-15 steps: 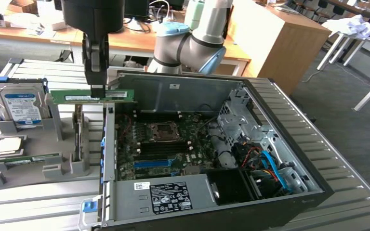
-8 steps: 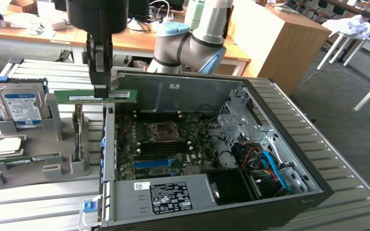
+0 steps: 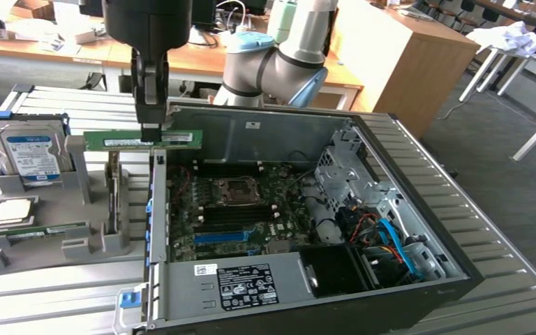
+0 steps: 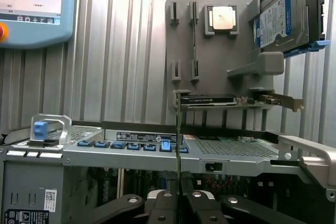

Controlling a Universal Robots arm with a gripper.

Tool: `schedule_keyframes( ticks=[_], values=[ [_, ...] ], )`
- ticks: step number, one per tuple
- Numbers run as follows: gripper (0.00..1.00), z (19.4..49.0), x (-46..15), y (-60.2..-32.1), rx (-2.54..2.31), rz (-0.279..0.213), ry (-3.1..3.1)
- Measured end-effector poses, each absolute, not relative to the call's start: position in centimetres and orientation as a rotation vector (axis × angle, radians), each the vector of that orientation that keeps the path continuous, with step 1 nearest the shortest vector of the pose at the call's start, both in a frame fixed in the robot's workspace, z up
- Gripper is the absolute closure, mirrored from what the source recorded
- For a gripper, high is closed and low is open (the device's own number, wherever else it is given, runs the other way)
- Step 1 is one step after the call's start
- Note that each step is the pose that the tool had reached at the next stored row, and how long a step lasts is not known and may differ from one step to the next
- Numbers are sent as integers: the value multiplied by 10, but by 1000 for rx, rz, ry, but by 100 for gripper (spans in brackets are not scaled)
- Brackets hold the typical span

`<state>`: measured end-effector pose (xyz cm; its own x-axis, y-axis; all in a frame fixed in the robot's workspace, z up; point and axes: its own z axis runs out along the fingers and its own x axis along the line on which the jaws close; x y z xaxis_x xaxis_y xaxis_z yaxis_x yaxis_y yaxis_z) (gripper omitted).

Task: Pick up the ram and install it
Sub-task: 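Pick up the ram and move it above insertion slot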

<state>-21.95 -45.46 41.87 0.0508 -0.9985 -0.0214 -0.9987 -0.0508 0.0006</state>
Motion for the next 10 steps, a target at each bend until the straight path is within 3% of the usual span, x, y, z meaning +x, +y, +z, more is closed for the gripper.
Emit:
schedule_keyframes(
  ticks=[10],
  values=[
    [87, 419, -212, -455, -2267, 25, 2154]
  ],
)
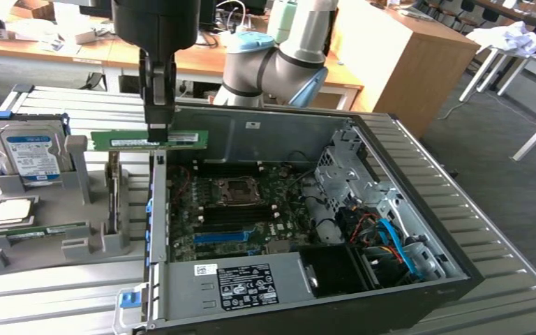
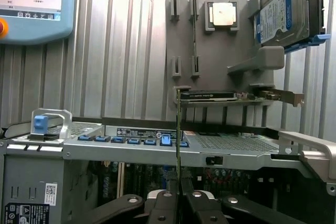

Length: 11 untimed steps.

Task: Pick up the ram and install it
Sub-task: 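Pick up the ram and move it above insertion slot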

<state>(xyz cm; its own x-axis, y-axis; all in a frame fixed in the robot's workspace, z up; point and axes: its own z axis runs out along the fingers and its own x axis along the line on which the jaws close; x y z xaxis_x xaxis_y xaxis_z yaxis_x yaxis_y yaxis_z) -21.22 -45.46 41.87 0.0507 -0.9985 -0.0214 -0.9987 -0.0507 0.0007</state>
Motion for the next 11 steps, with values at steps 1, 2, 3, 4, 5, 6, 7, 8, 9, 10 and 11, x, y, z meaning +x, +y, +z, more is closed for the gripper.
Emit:
schedule_keyframes(
  ticks=[1, 2, 3, 4, 5, 6, 7, 8, 9, 10, 11],
  values=[
    [87, 419, -211, -455, -2267, 25, 2154],
    [87, 419, -211, -455, -2267, 25, 2155],
    [87, 419, -210, -455, -2267, 25, 2154],
    [87, 419, -209, -455, -2267, 25, 2154],
    [87, 419, -209, -455, -2267, 25, 2154],
    [87, 419, -208, -455, -2267, 25, 2154],
    [87, 419, -207, -455, -2267, 25, 2154],
    [87, 419, -206, -455, -2267, 25, 2154],
    [87, 419, -206, -455, -2267, 25, 2154],
    [87, 419, -205, -455, -2267, 25, 2154],
    [87, 419, -204, -455, -2267, 25, 2155]
  ],
)
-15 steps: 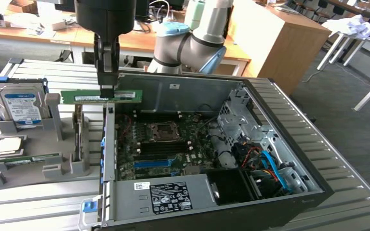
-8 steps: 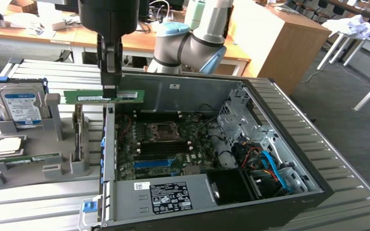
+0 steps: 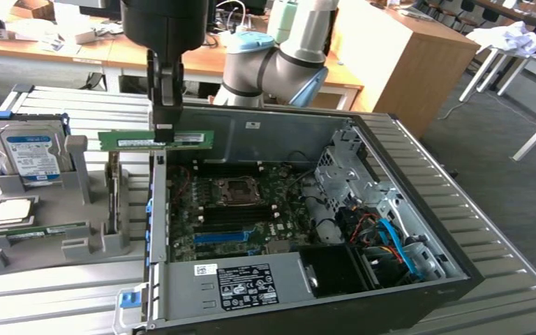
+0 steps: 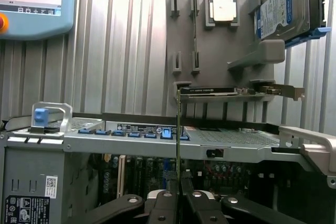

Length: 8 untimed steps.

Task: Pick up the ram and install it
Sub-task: 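Pick up the ram and move it above insertion slot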

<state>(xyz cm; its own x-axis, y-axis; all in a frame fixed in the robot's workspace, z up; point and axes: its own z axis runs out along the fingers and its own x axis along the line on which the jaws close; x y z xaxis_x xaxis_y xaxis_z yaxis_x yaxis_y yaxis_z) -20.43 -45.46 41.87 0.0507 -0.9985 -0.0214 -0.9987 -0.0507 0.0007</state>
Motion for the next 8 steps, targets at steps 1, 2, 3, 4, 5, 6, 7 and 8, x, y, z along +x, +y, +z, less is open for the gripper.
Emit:
schedule_keyframes(
  ticks=[1, 2, 3, 4, 5, 6, 7, 8],
  values=[
    [87, 419, -203, -455, -2267, 25, 2154],
    [87, 419, -202, -455, -2267, 25, 2155],
    [87, 419, -201, -455, -2267, 25, 2154],
    [87, 419, -200, -455, -2267, 25, 2154],
    [87, 419, -200, -455, -2267, 25, 2154],
    [87, 419, -199, -455, -2267, 25, 2154],
    [87, 419, -198, -455, -2267, 25, 2154],
    [87, 419, -197, -455, -2267, 25, 2154]
  ],
)
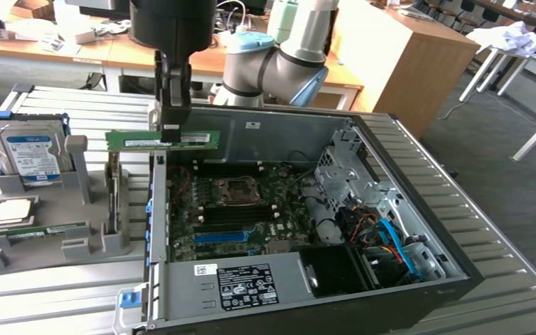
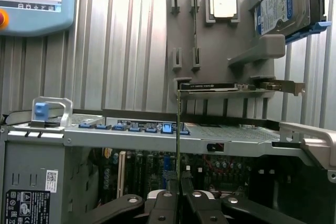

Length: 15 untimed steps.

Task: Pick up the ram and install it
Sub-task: 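Pick up the ram and move it above insertion slot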

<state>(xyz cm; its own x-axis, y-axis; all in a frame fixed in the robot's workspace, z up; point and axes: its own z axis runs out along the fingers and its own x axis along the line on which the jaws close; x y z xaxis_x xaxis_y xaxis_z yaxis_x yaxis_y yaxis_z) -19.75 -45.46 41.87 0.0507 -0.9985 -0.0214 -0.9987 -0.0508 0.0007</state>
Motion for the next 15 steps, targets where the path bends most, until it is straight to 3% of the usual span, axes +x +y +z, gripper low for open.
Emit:
schedule_keyframes(
  ticks=[15],
  values=[
    [87, 419, -186, -455, -2267, 25, 2154]
  ],
)
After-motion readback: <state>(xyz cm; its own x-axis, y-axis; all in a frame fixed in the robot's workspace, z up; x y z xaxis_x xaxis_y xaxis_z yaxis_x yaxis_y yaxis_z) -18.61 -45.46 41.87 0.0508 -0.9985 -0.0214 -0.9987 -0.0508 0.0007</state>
